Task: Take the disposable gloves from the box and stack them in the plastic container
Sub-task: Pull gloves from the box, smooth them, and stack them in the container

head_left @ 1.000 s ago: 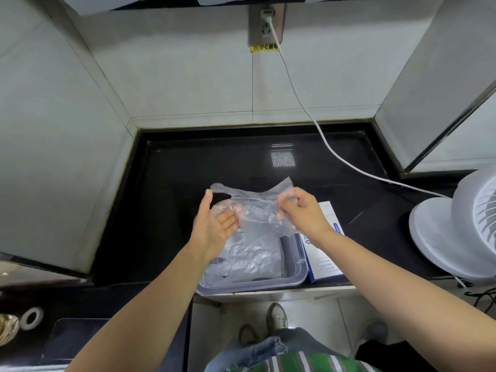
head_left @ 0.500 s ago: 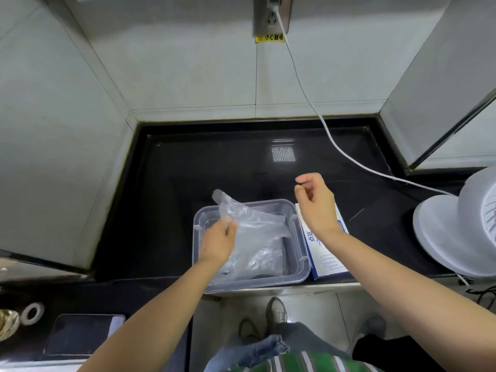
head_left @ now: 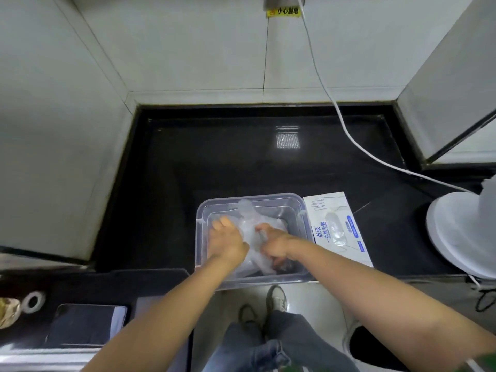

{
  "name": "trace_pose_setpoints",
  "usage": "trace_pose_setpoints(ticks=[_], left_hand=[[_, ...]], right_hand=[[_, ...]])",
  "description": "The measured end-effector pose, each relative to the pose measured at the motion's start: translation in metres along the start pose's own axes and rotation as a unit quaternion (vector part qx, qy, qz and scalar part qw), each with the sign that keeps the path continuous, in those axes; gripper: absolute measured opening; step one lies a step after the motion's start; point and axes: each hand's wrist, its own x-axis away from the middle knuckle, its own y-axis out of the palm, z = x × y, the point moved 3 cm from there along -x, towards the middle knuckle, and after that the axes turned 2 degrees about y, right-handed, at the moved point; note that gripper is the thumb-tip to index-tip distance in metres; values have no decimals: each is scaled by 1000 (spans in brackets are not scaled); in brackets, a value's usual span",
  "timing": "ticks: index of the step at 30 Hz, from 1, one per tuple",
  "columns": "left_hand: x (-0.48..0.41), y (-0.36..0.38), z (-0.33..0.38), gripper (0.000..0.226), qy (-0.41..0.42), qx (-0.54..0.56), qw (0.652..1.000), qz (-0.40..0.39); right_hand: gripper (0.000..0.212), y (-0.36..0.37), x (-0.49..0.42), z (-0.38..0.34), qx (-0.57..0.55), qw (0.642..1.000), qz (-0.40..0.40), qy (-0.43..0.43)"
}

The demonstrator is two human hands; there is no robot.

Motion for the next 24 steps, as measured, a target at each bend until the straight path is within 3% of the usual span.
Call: trace_pose_setpoints(ticks=[2, 3, 4, 6, 8, 9, 11, 14, 17, 19, 22, 24], left_hand=[[17, -20, 17, 39, 97, 31, 972, 210], [20, -23, 23, 32, 144, 72, 948, 275], [21, -24, 29, 26, 181, 104, 939, 273], [13, -13, 37, 18, 184, 112, 969, 118], [-1, 11, 29, 35, 118, 62, 987, -87], [-6, 19, 22, 44, 94, 54, 984, -143], [-13, 27, 9, 54, 66, 50, 984, -159], [-15, 31, 1, 61, 55, 36, 984, -166], [-13, 36, 0, 79, 59, 7, 982, -178], [-12, 39, -1, 84, 64, -1, 981, -183], [-13, 34, 0, 65, 80, 19, 985, -154], [-13, 24, 5, 39, 92, 49, 991, -87]], right_hand=[[70, 2, 0, -1, 32, 999, -3, -8], [57, 2, -2, -2, 64, 998, -11, -14], [41, 2, -3, -1, 88, 996, -15, -21], [36, 0, 1, 1, 122, 992, -22, -17], [63, -1, 3, 6, 95, 994, -48, 7], [71, 0, 2, 11, 72, 995, -60, 17], [64, 1, -2, 15, 51, 998, -40, 18], [55, -5, -5, 14, 82, 994, 63, -20], [61, -1, -4, 11, 119, 992, 46, -13], [55, -3, -2, 9, 99, 993, 62, -23], [29, -23, 21, -9, -38, 985, 117, -121], [16, -49, 48, -15, -162, 945, 206, -196]])
